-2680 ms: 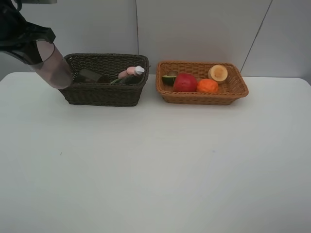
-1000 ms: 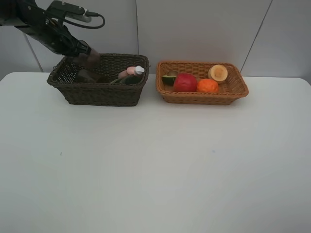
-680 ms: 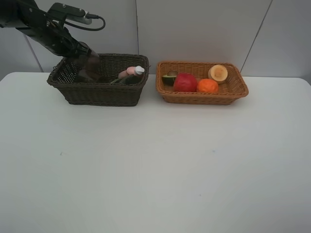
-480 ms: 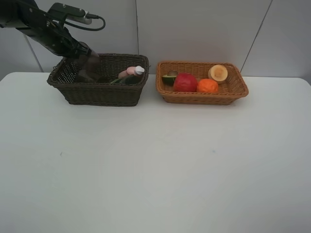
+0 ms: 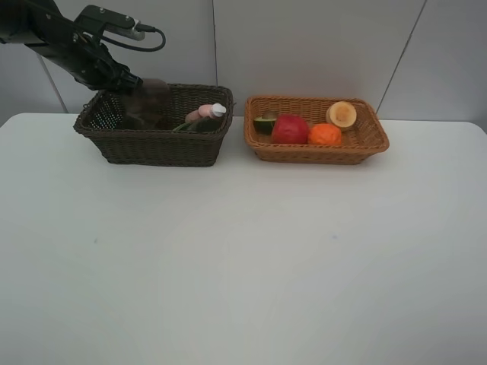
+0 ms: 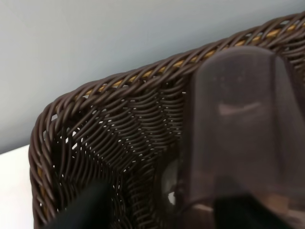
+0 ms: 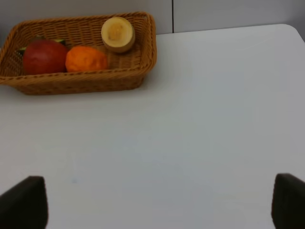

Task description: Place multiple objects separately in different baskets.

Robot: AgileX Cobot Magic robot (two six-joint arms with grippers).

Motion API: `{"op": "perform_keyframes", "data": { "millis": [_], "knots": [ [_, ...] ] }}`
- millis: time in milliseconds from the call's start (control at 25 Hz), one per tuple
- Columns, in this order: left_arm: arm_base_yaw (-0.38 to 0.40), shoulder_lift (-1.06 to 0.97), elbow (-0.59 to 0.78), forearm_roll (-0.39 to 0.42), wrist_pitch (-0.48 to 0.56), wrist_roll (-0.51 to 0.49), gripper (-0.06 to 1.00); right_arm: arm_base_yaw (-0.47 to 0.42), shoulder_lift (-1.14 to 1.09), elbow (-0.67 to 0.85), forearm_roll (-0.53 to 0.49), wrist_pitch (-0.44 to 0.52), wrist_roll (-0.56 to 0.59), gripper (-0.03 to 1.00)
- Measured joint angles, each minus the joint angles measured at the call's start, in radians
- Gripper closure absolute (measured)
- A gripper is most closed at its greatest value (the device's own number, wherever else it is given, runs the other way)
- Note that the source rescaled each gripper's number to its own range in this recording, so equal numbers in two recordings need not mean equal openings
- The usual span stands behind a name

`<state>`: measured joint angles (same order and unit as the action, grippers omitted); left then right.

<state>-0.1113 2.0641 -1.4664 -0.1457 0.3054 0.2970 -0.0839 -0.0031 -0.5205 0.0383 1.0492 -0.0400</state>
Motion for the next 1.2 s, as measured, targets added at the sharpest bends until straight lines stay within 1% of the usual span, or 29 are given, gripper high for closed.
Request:
{"op": "perform_keyframes", "data": {
  "millis": [40,120,360,600,960,1080,1200],
  "knots": [
    [0.000,0.000,0.000,0.000,0.000,0.002,0.19,0.000,0.000,0.000,0.000,0.000,0.000,-0.02],
    [0.000,0.000,0.000,0.000,0.005,0.002,0.12,0.000,0.000,0.000,0.000,0.000,0.000,-0.02],
    [0.000,-0.002,0.000,0.000,0.036,0.002,0.02,0.000,0.000,0.000,0.000,0.000,0.000,-0.02],
    [0.000,-0.027,0.000,-0.002,0.058,0.005,0.00,0.000,0.000,0.000,0.000,0.000,0.000,-0.02],
    [-0.011,-0.074,0.000,-0.008,0.161,-0.001,0.00,0.000,0.000,0.000,0.000,0.000,0.000,-0.02],
    [-0.019,-0.093,0.000,-0.008,0.217,-0.016,-0.04,0.000,0.000,0.000,0.000,0.000,0.000,-0.02],
    [-0.030,-0.121,0.000,-0.010,0.262,-0.032,-0.05,0.000,0.000,0.000,0.000,0.000,0.000,-0.02]
  ]
}}
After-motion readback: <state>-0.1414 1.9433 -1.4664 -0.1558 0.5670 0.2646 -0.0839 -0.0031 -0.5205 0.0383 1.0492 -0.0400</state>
